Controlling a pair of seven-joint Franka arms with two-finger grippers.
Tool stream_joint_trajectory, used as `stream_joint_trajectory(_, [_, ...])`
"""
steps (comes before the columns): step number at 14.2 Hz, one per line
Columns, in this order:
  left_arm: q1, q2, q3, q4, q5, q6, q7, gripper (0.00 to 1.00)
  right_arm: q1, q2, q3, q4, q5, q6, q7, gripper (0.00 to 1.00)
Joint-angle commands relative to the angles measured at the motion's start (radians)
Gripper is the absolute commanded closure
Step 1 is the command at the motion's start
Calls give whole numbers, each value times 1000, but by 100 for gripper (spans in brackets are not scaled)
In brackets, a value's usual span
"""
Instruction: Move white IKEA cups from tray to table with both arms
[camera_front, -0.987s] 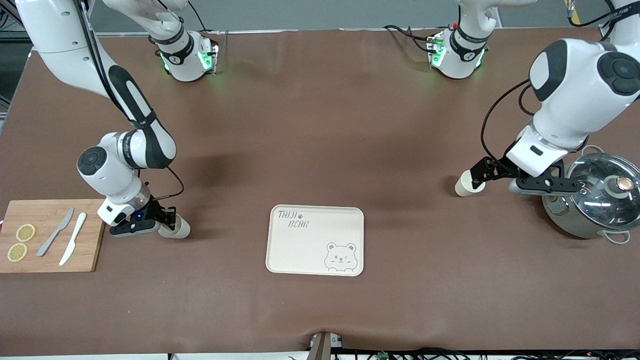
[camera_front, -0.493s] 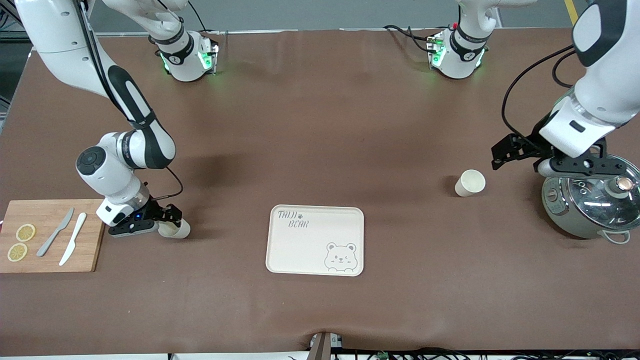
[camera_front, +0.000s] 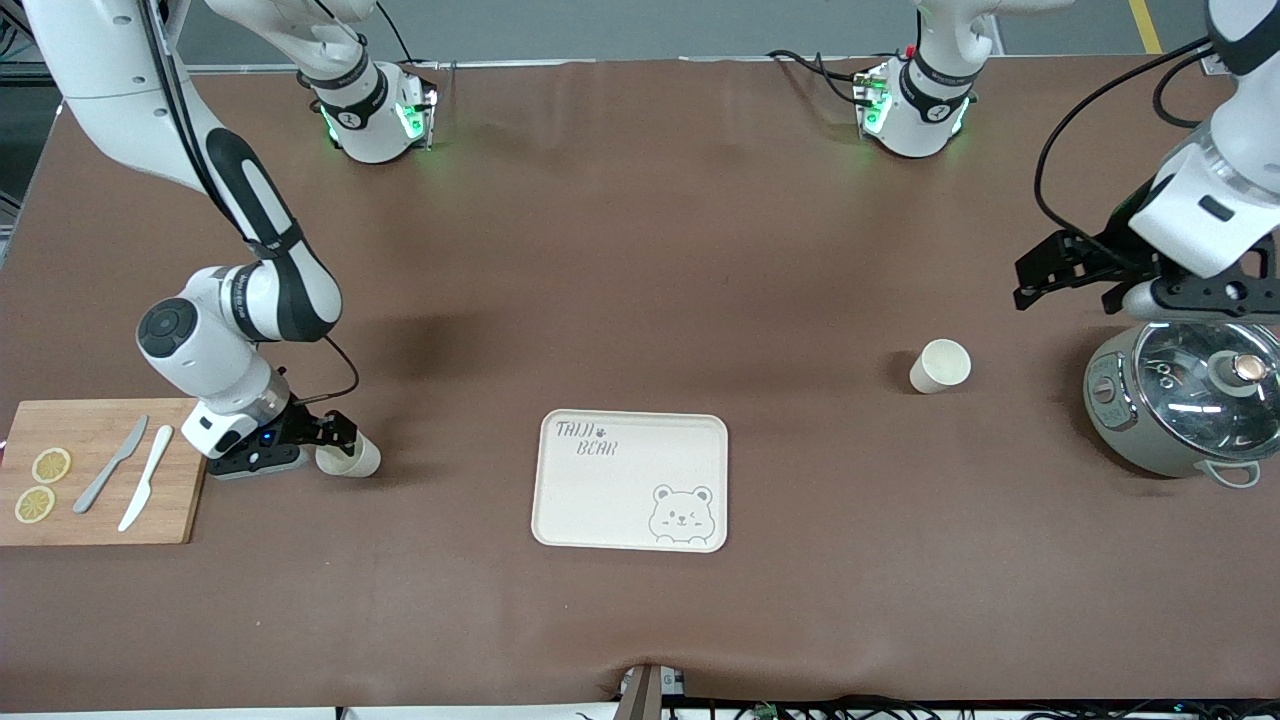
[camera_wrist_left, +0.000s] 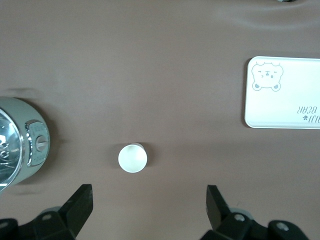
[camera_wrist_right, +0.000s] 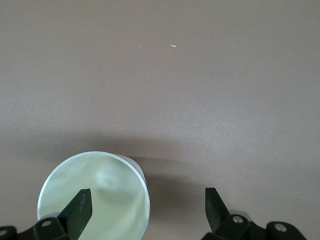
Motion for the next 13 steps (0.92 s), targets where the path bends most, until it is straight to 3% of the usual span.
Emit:
stream_joint_trajectory(1, [-13,-22,21,7,21,-41,5,0,-24,-50,8,57,25,-158,-27,0])
stream_joint_trajectory(9, [-23,-29,26,10,19,-44,6,0,-34,-63,1,287,25,-521,-24,0])
stream_joint_trajectory(13, [-21,-27,27,17,18,-43,20,0,-33,-62,0,465,16,-736,-20,0])
